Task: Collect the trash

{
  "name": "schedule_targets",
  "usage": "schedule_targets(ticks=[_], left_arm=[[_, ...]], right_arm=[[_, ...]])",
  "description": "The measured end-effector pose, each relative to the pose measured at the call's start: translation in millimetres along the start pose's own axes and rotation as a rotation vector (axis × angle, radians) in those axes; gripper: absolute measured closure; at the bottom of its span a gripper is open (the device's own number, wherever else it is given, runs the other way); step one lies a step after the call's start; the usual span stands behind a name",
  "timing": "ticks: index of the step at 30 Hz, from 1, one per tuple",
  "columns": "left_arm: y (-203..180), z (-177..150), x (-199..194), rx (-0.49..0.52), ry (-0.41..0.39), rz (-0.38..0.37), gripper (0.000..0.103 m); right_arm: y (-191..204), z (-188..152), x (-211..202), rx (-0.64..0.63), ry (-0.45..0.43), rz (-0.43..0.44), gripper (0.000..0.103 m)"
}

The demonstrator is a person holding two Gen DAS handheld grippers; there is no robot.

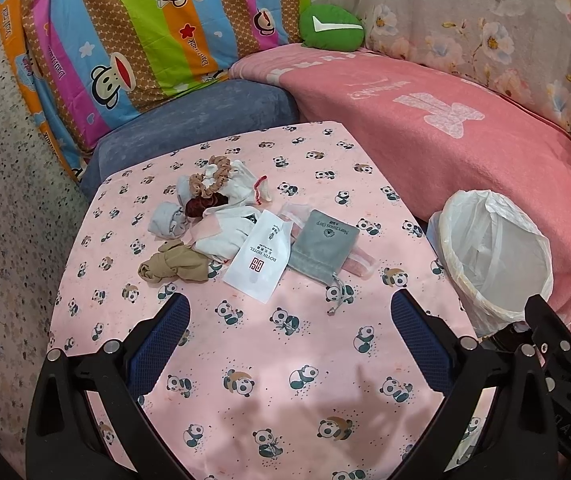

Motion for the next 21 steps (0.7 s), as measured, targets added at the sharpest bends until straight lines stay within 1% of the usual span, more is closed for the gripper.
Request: schedule_targets(ticks=[21], left_arm=[[-2.1,-0.1,1.4,-0.002,-0.002,-0.002,0.007]], right_arm=[[-0.7,1.4,1.9,0.0,0.001,-0.003,0.005]])
Point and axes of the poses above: each gripper's, at about its wrist camera, not at the fingertips, and x roughly the way its jaws point, y to its left, z to its top, the point moved 5 cm from there along x, roughly the way its jaws point, and after that the axes turned 14 degrees about x, right-handed, at the moved point
